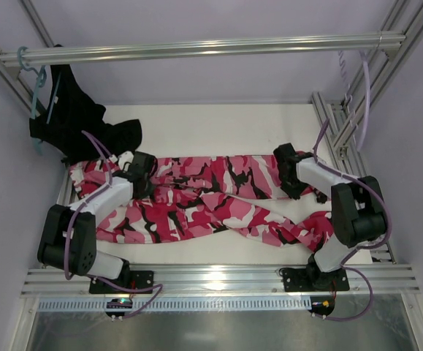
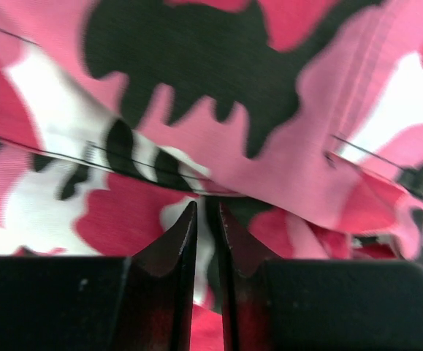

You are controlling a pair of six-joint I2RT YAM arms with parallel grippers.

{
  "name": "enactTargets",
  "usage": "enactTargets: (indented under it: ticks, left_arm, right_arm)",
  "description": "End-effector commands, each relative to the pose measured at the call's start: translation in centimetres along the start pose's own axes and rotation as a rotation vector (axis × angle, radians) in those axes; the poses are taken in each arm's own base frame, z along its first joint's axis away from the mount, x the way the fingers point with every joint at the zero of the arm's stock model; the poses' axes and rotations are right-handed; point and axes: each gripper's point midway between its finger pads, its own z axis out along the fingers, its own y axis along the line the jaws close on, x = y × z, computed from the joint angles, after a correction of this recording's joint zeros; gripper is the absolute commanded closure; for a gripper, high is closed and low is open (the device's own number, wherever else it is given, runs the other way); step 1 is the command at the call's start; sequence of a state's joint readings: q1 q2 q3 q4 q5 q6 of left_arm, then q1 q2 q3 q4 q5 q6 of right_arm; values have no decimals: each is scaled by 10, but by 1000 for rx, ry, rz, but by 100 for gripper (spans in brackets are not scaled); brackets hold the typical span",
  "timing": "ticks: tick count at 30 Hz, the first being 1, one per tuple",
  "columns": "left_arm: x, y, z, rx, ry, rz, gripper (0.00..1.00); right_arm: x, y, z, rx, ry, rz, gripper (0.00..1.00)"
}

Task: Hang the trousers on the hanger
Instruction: Fold the trousers

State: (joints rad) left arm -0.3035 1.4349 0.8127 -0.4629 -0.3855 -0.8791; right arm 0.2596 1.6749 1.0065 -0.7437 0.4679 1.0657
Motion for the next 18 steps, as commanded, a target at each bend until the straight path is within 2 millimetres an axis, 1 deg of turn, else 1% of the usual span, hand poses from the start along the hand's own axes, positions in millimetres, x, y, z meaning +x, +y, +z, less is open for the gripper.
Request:
enactTargets:
  ticks: [1, 2, 3, 4, 5, 6, 7, 8, 9, 10, 11, 12, 13, 14, 15, 16, 17, 18]
  left_arm:
    - [-21, 21, -1, -84, -69, -9, 85]
    - [-24, 24, -3, -86, -76, -9, 85]
    - [-26, 25, -4, -87, -88, -11, 85]
    - [-28, 26, -5, -89, -100, -9, 84]
    - [-31, 26, -7, -86, -110, -9, 83]
    - [-34, 24, -11, -73, -119, -8, 82]
    - [-35, 21, -13, -51, -117, -11, 82]
    - [-35, 18, -15, -33, -119, -11, 81]
    - [-39, 15, -19, -14, -132, -13, 81]
    - [-40, 13, -21, 0, -132, -18, 80]
    - [-39, 8, -23, 27, -120, -21, 80]
    - [-38, 3, -25, 57, -111, -26, 79]
    - [-40, -4, -28, 93, -117, -33, 78]
    - [-40, -7, -30, 111, -111, -37, 76]
    - [-37, -15, -33, 152, -92, -38, 76]
    - [-39, -22, -36, 185, -97, -39, 75]
    - [-39, -25, -38, 204, -94, -35, 73]
    - [-38, -29, -40, 224, -87, -33, 73]
  right_arm:
    - [-12, -15, -17, -21, -40, -39, 69]
    - [-19, -17, -20, -30, -56, -71, 63]
    - [-30, -22, -22, -33, -69, -49, 57]
    - [-41, -26, -31, -56, -90, -22, 56]
    - [-48, -30, -35, -69, -106, -22, 54]
    - [-58, -38, -32, -72, -117, 6, 51]
    - [-68, -40, -41, -113, -151, 20, 49]
    - [-73, -42, -41, -136, -167, 11, 48]
    - [-75, -40, -37, -179, -186, -36, 45]
    - [-83, -44, -38, -201, -207, -24, 40]
    - [-87, -46, -36, -211, -216, -16, 38]
    - [-84, -41, -33, -250, -216, -40, 37]
    - [-93, -51, -26, -241, -215, 5, 37]
    - [-94, -51, -24, -249, -213, 11, 37]
    - [-95, -50, -20, -264, -218, 20, 36]
    - [-96, -51, -17, -265, -223, 19, 37]
    - [-95, -56, -9, -252, -215, 31, 37]
    - [-98, -55, -6, -258, -218, 43, 37]
